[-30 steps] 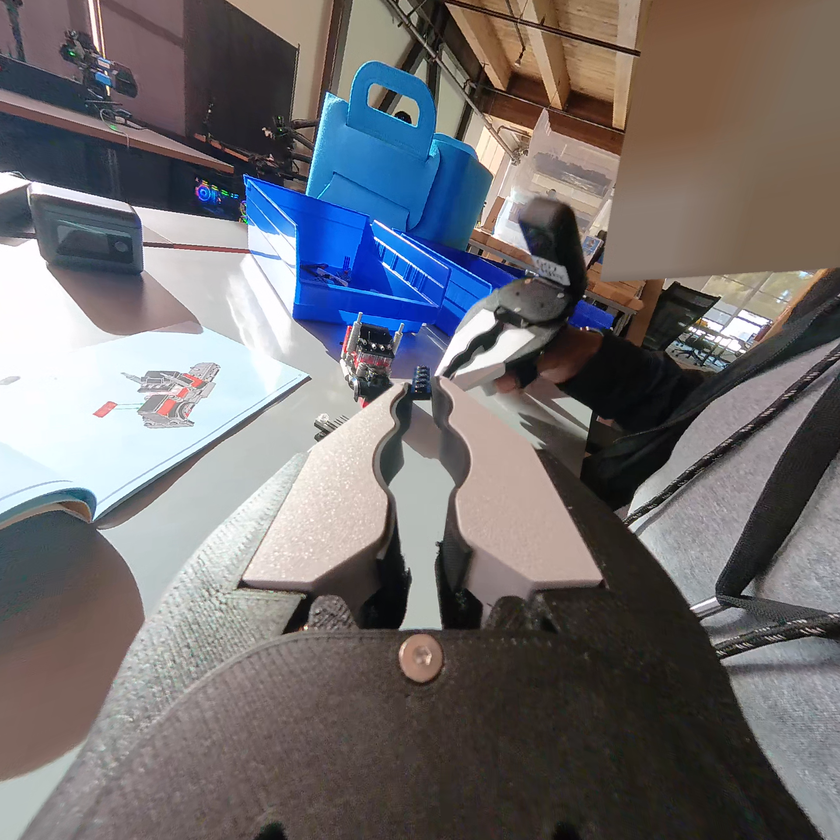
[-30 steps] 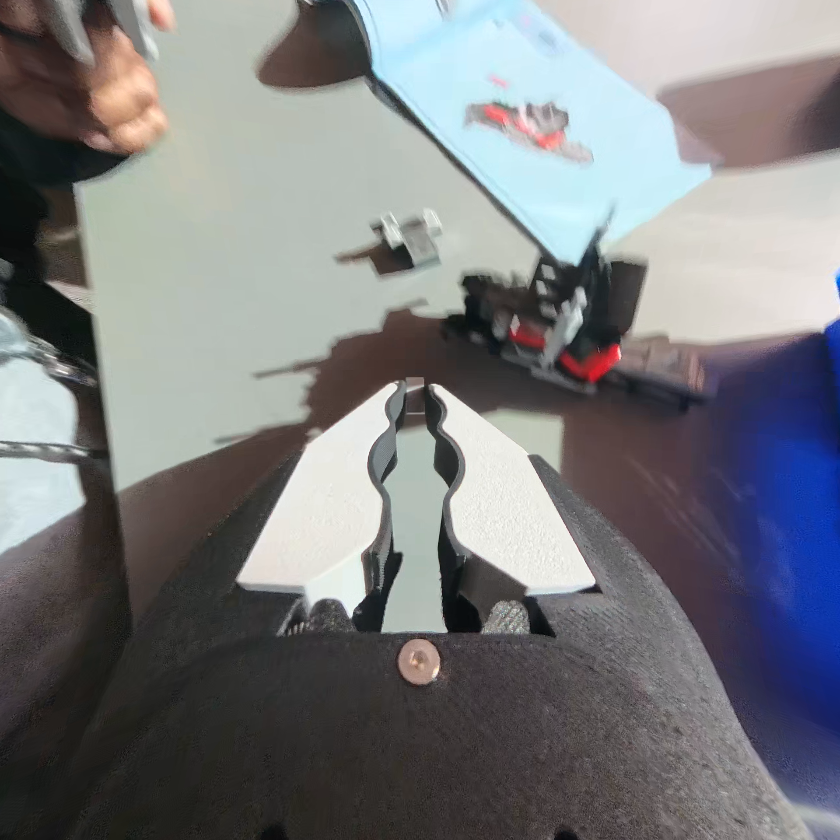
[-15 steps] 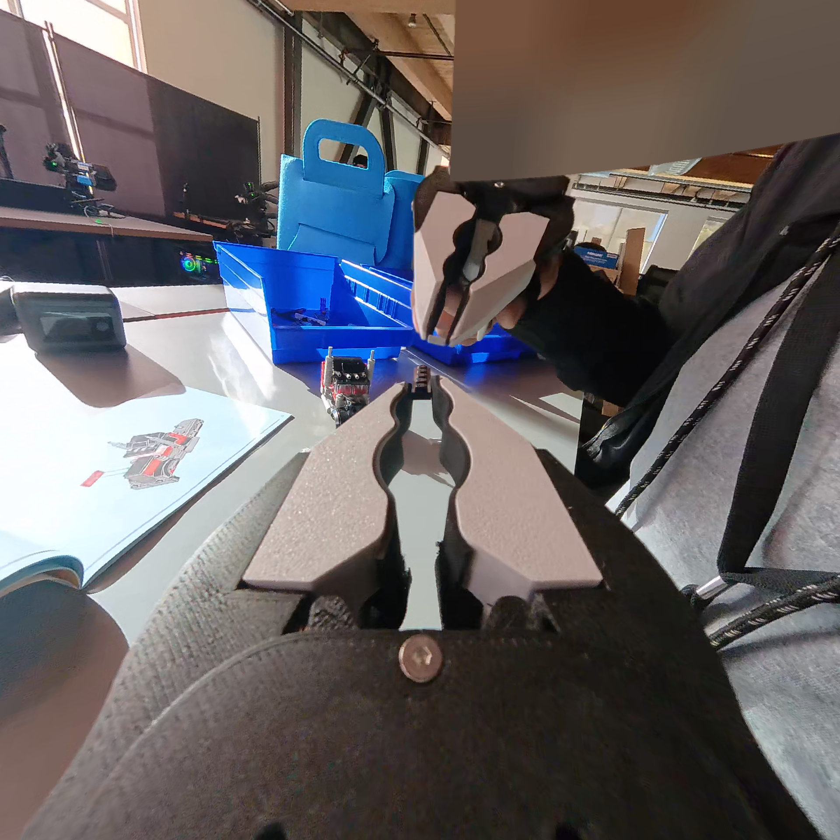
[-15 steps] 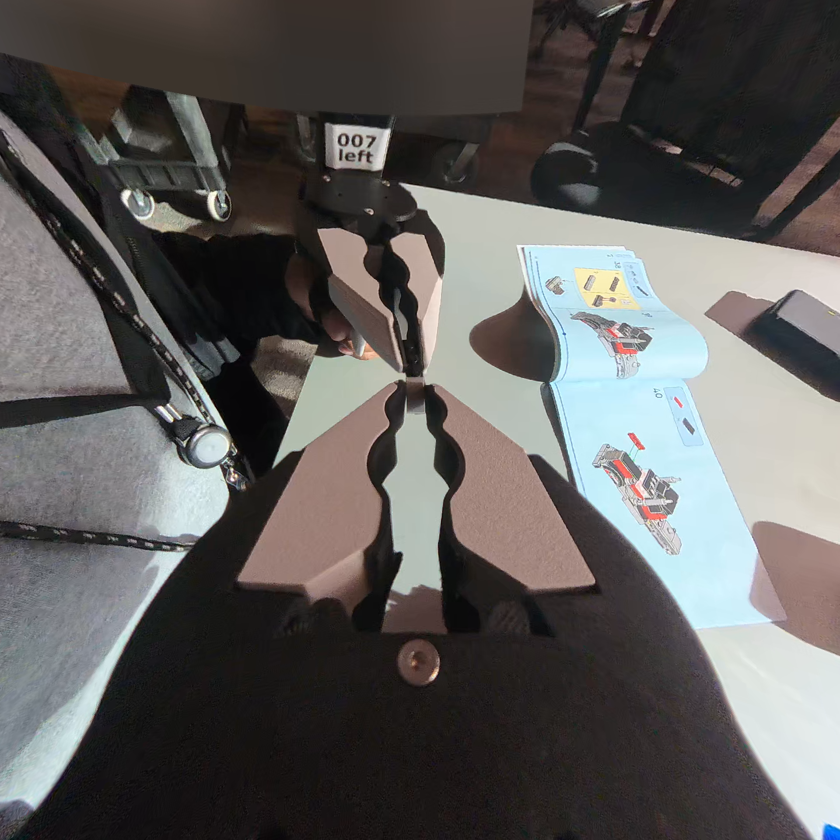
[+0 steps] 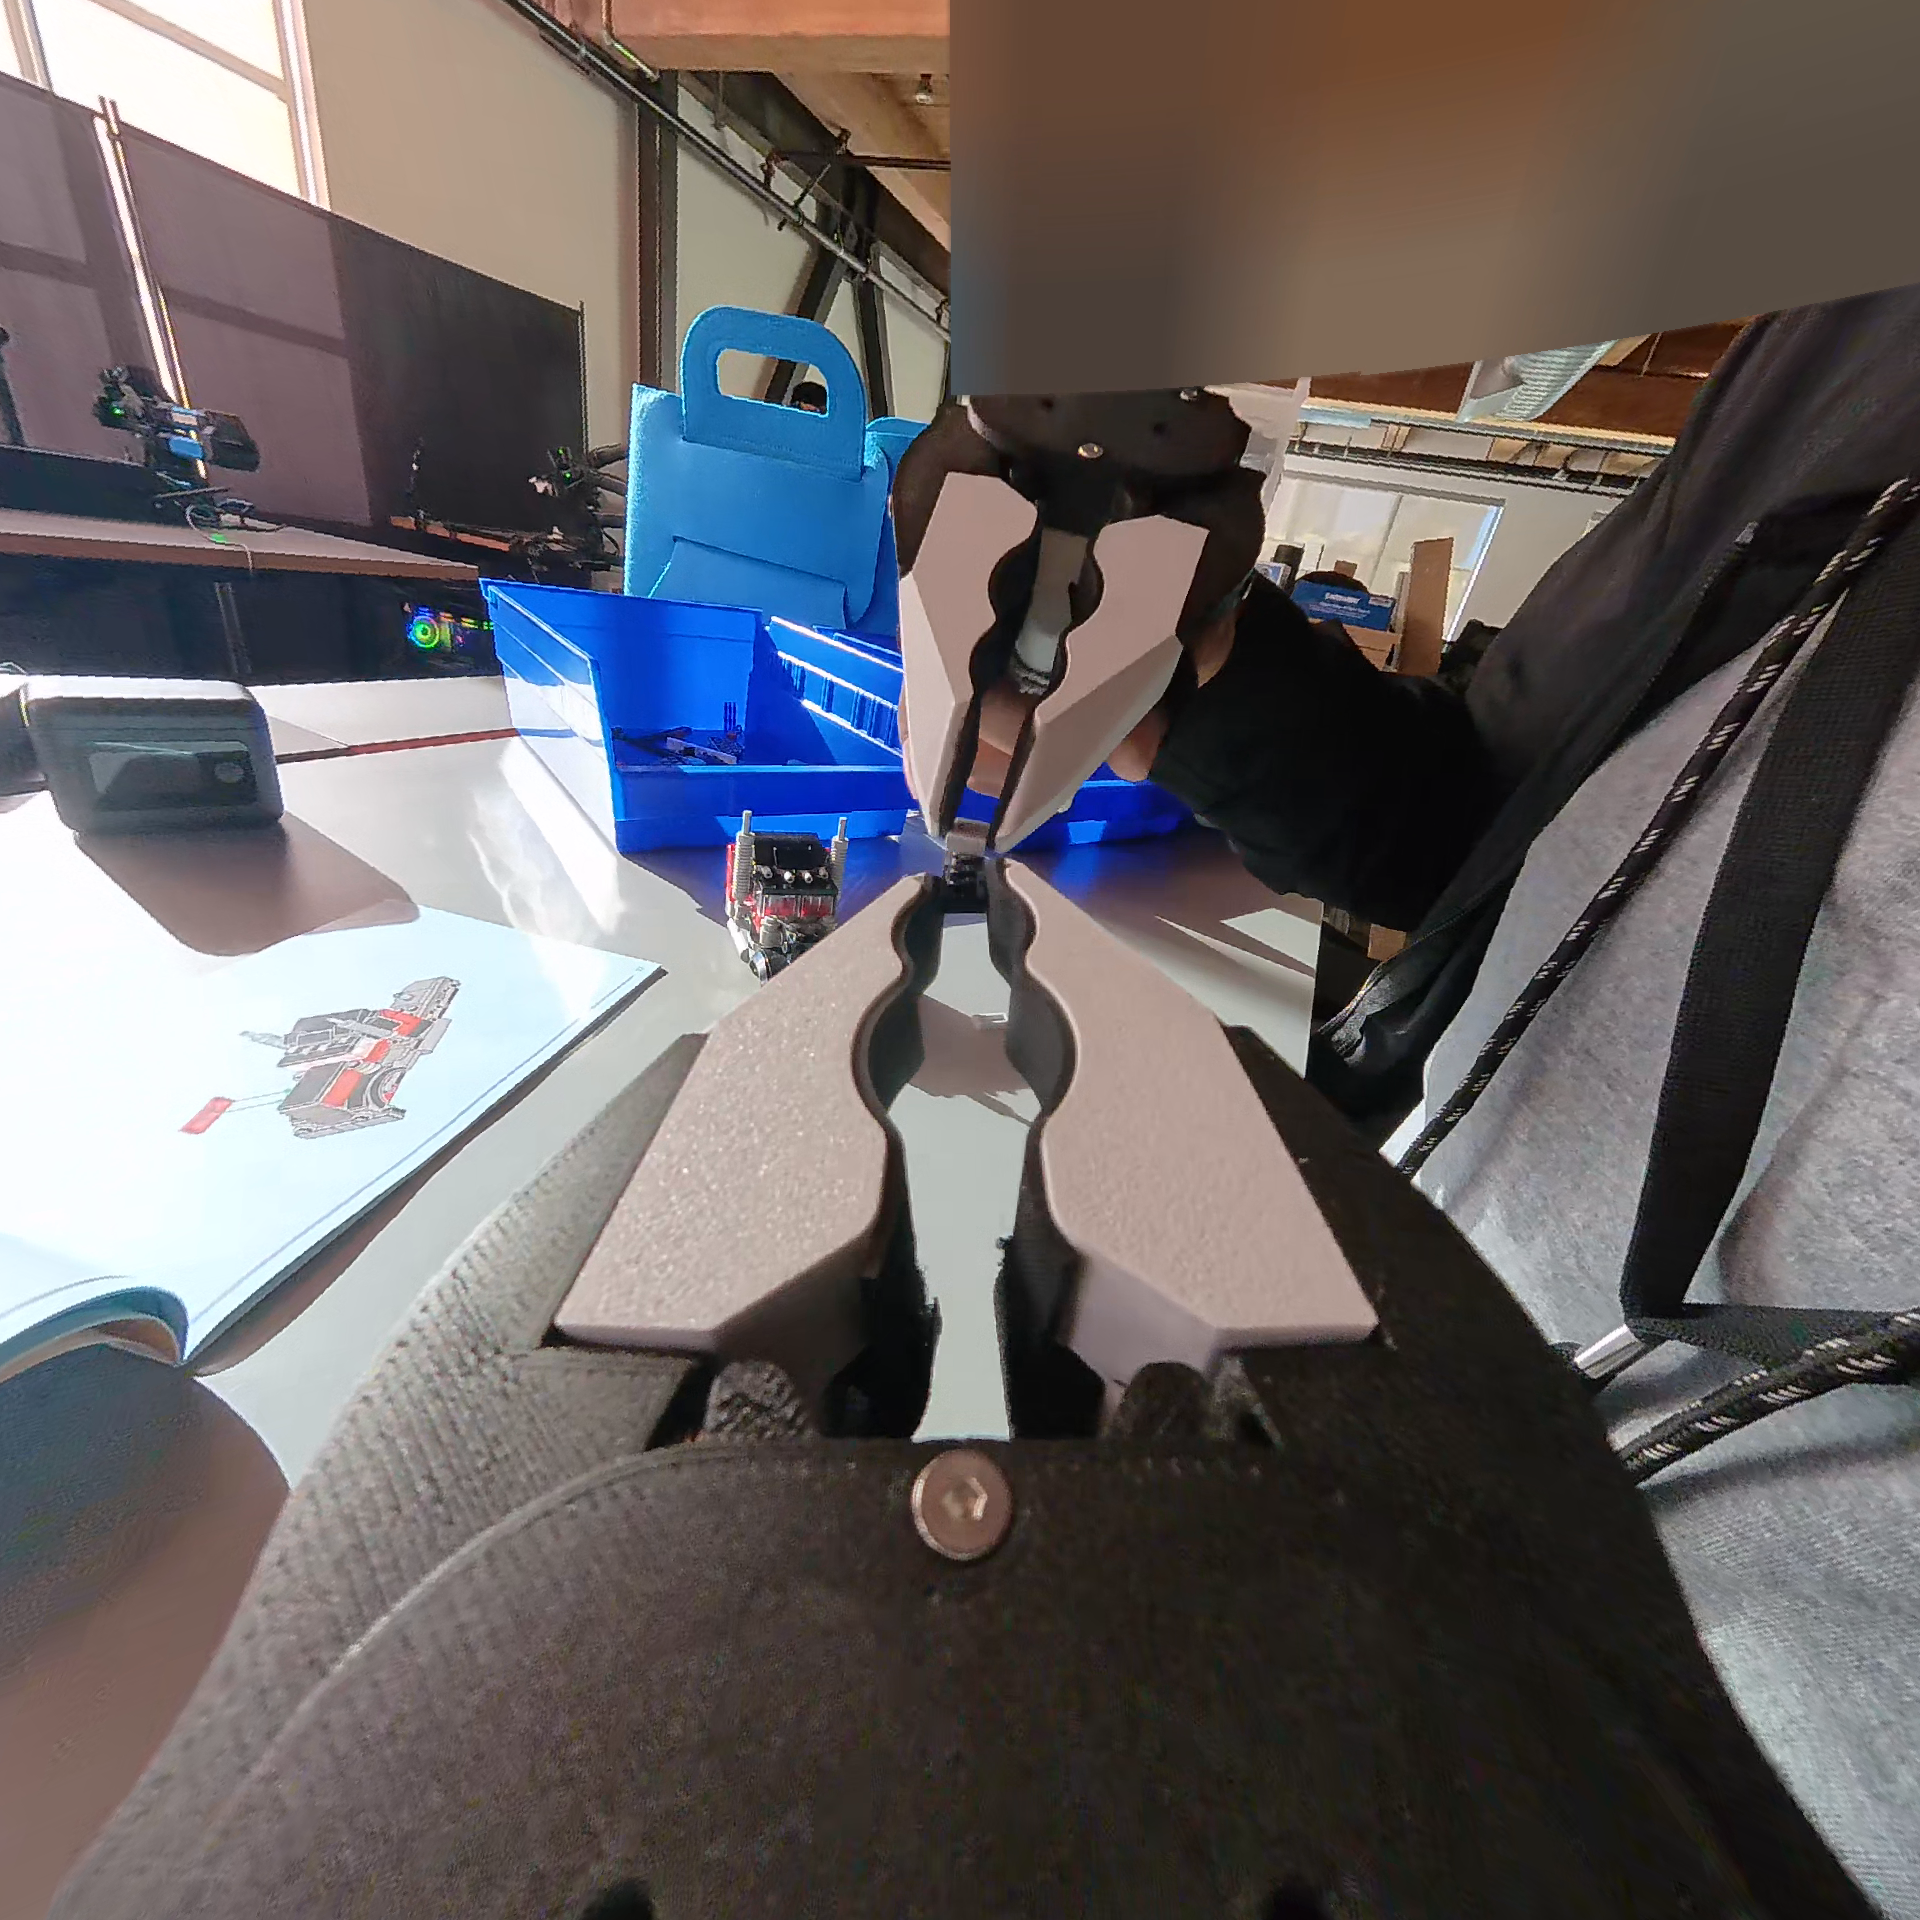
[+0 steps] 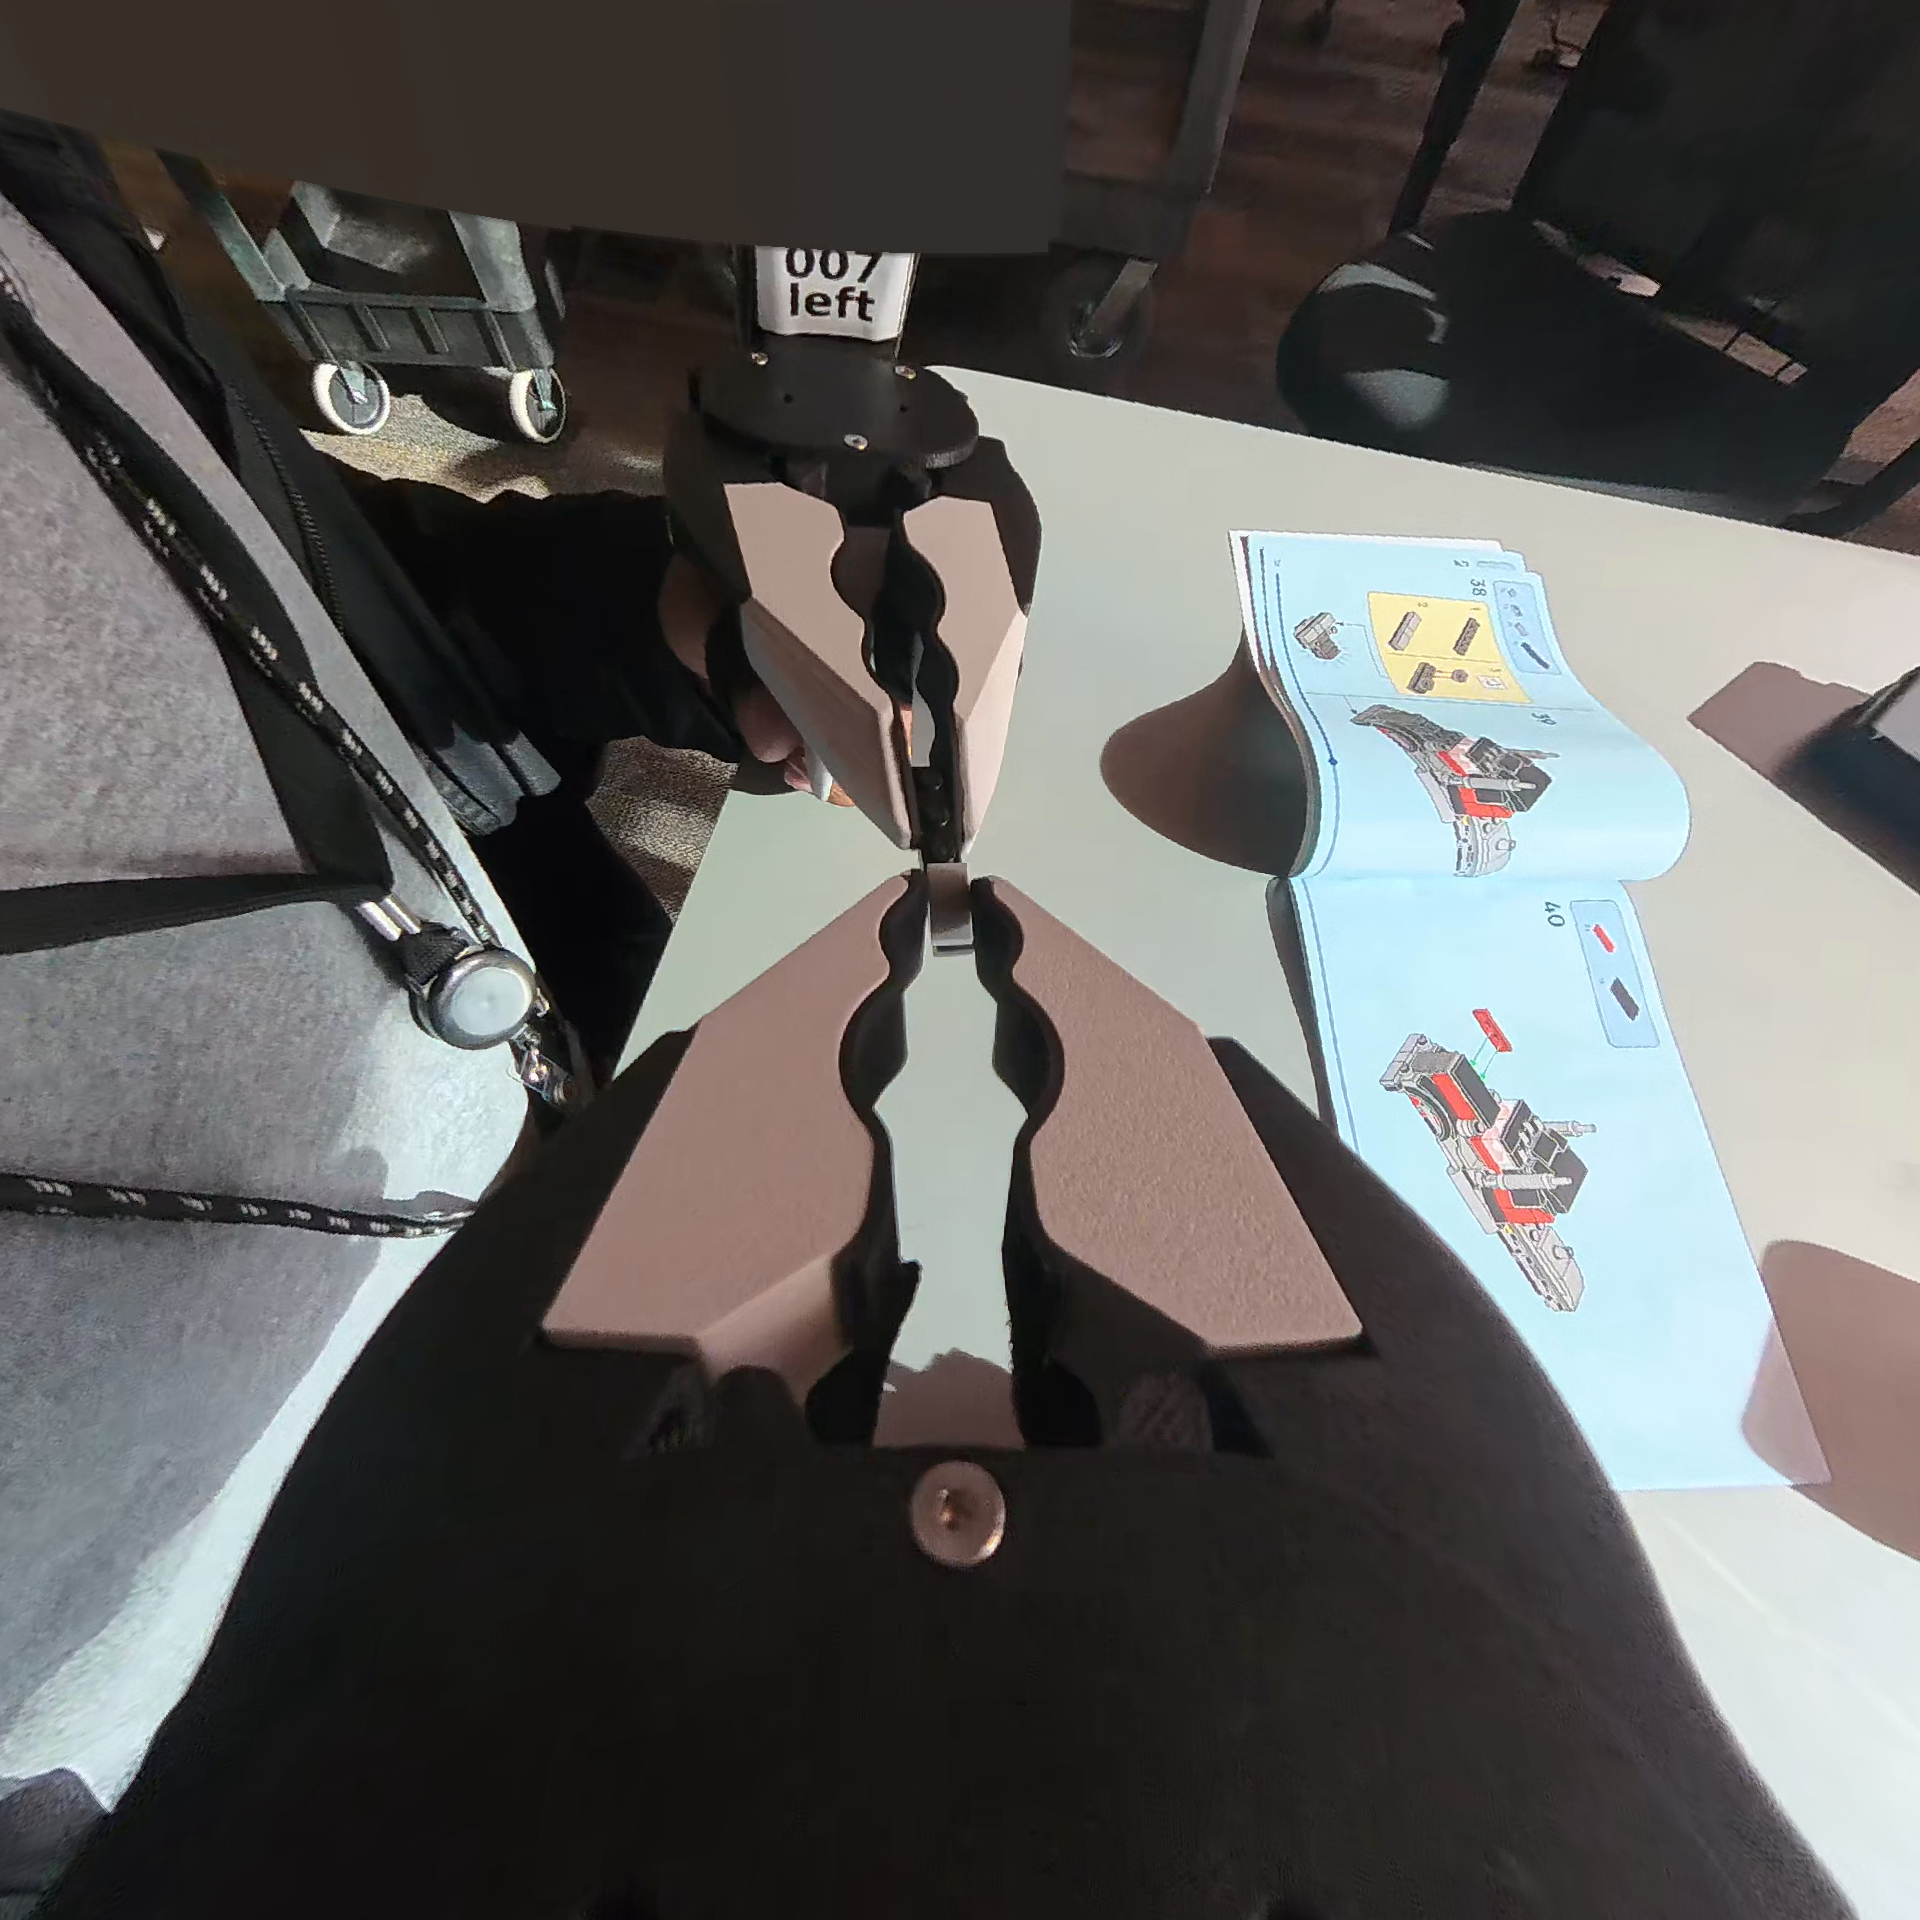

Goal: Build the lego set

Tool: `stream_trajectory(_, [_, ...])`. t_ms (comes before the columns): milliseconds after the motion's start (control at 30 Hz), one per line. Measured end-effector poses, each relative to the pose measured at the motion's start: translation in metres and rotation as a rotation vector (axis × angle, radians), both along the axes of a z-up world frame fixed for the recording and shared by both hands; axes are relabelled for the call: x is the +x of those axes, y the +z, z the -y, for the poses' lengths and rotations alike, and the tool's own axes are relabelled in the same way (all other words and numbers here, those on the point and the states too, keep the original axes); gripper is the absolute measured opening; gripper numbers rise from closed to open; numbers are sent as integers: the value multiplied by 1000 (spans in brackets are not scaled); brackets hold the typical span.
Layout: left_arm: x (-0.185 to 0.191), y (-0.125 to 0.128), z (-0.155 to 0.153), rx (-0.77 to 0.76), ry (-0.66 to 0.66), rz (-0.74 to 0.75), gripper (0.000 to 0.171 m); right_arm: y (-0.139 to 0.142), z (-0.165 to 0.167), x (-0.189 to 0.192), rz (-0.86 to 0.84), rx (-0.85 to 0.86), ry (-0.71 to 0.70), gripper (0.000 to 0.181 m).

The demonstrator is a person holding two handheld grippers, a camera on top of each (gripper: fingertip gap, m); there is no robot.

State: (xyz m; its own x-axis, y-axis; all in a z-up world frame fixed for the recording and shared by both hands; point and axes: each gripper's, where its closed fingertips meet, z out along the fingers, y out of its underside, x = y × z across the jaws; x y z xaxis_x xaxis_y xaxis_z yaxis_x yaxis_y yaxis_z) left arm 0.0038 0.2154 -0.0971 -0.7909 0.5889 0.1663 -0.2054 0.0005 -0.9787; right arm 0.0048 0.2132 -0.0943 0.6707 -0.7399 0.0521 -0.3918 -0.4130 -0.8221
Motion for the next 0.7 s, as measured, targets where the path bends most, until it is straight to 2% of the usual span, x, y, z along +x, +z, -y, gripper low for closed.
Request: stream_trajectory(700, [-1, 1, -2, -13, -2, 1, 9, -1, 0, 0, -1, 7, -2, 14])
